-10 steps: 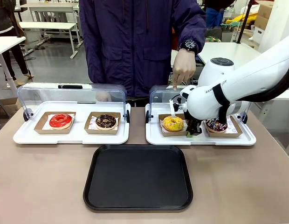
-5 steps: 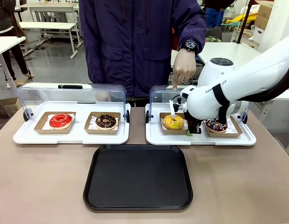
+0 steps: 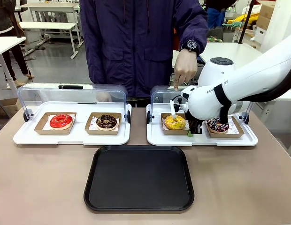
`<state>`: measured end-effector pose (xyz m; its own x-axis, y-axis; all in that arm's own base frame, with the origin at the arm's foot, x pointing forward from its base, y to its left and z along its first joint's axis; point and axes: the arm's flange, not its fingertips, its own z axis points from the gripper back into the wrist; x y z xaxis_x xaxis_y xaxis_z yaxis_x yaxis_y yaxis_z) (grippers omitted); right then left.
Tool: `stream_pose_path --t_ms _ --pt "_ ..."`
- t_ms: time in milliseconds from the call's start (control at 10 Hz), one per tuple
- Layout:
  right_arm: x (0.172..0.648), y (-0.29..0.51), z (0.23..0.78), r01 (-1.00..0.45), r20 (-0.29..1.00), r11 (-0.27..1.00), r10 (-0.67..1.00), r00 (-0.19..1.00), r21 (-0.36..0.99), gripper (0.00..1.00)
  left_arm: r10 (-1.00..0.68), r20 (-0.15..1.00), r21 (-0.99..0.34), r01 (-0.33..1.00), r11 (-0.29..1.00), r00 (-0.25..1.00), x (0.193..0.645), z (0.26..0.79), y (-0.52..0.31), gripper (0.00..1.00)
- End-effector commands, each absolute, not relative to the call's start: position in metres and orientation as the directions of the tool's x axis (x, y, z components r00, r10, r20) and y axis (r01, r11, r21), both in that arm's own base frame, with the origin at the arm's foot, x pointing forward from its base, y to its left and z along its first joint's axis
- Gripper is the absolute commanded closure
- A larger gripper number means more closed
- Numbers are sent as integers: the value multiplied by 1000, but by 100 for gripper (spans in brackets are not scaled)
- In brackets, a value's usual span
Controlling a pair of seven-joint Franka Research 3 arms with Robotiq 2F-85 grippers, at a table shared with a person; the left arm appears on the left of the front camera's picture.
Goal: Move the third donut from the left to the tray.
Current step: Pick up the Paper togo box containing the Donut indicated by the person and place it on the Handle tray.
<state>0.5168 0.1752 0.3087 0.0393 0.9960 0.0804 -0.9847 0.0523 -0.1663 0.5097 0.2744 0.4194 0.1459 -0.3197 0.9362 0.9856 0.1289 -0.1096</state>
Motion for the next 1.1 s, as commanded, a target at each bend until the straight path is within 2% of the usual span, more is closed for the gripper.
stream_pose_path --t_ms 0,300,700,1000 --pt "503 178 320 -968 69 79 996 64 -238 98 -328 934 -110 986 125 145 508 422 273 0" --pt "465 193 344 -943 30 51 999 44 -328 98 -328 934 -110 986 125 145 508 422 273 0" --pt "424 206 376 -916 38 85 996 76 -392 98 -328 934 -110 986 125 145 508 422 273 0" --pt "395 219 394 -920 74 100 994 77 -378 98 -328 934 -110 986 125 145 508 422 273 0"
